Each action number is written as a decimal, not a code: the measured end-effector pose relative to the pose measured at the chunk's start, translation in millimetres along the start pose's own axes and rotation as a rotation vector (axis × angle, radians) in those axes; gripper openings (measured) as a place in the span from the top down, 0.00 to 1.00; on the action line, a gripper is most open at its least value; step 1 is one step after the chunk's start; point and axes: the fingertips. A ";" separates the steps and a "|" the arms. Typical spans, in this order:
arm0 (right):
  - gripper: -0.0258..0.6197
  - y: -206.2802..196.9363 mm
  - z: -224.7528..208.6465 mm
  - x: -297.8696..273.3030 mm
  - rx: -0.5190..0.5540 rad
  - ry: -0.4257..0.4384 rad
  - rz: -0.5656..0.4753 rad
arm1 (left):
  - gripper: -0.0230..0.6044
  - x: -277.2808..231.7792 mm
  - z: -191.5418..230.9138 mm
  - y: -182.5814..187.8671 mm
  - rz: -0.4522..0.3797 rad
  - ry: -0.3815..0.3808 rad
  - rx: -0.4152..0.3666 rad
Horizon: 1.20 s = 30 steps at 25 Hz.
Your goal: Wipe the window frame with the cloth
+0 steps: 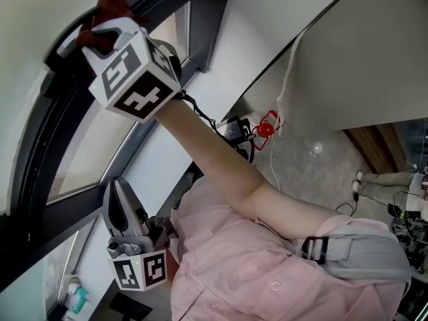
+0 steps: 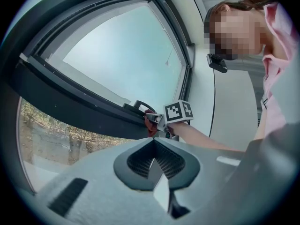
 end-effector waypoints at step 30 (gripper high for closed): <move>0.87 1.7 1.2 1.8 0.074 -0.119 0.035 | 0.97 5.1 -1.2 4.3 -0.006 0.029 -0.026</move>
Point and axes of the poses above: the fingertips, and each gripper's own axes: x backward along the fingers, z to its left, y out of its top, and after that the axes turned 14 degrees about -z, right-handed
